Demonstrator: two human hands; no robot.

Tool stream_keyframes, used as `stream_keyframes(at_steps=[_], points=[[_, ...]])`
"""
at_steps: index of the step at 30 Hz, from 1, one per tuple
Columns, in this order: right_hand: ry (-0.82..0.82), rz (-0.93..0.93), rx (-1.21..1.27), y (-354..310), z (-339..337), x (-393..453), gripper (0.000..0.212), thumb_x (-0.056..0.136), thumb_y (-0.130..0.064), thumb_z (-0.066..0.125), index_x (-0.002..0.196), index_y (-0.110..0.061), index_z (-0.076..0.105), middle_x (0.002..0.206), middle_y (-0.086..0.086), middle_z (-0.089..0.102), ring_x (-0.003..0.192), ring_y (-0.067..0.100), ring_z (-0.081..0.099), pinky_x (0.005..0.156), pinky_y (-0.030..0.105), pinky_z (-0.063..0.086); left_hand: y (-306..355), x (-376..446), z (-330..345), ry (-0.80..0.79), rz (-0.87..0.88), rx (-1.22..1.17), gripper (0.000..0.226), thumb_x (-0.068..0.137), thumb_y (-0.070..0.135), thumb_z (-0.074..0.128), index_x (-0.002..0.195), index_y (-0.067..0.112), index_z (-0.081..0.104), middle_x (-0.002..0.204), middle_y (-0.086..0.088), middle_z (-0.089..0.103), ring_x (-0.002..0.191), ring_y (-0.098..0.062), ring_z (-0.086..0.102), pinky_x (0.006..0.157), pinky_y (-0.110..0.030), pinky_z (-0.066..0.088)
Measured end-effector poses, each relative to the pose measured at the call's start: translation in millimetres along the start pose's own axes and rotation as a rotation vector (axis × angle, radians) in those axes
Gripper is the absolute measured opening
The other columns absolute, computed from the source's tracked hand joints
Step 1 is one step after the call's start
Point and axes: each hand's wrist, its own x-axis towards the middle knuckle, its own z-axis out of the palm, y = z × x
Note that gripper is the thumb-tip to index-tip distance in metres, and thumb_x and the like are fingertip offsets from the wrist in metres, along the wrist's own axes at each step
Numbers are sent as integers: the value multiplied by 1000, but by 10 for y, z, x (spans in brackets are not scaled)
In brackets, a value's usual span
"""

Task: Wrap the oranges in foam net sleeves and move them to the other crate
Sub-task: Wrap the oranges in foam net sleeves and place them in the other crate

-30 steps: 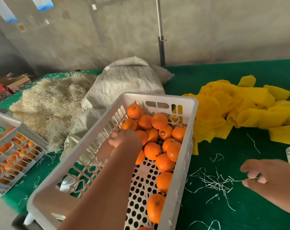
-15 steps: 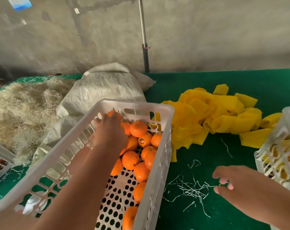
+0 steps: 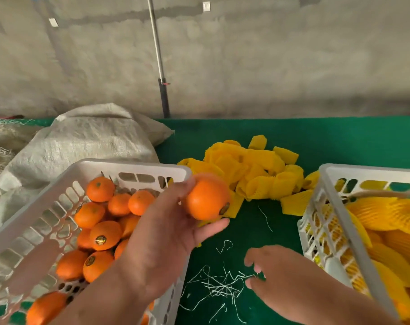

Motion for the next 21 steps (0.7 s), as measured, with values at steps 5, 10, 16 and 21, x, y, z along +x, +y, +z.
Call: stream_keyframes(at_steps=[5,10,16,21], points=[[18,23,-2,2,20,-12,41,101,-52,51,140,-39,50,131,-15,58,118,7,53,87,24,37,-149,-30,43,-16,-269,-125,58,97,49,53,142,12,54,130,-26,67,113,-43,70,61,-34,64],[10,35,-13,15,13,0,42,100,-53,52,139,-38,51,130,-14,59,117,8,54,88,26,40,-285,10,35,115,-207,200,60,80,50,76,131,24,59,116,-23,72,95,-42,74,51,-36,59],[18,84,-50,93,-16,21,42,96,-57,52,135,-40,53,126,-19,61,114,4,54,91,26,45,-459,-43,-48,-18,-174,1523,48,75,74,66,109,45,47,94,16,60,80,-10,65,71,-25,59],[11,114,-72,86,-42,51,40,96,-59,53,133,-42,54,121,-21,63,105,-3,52,82,20,39,-591,52,-72,-178,-376,1813,55,78,69,58,119,36,41,90,13,45,88,-10,51,71,-29,41]])
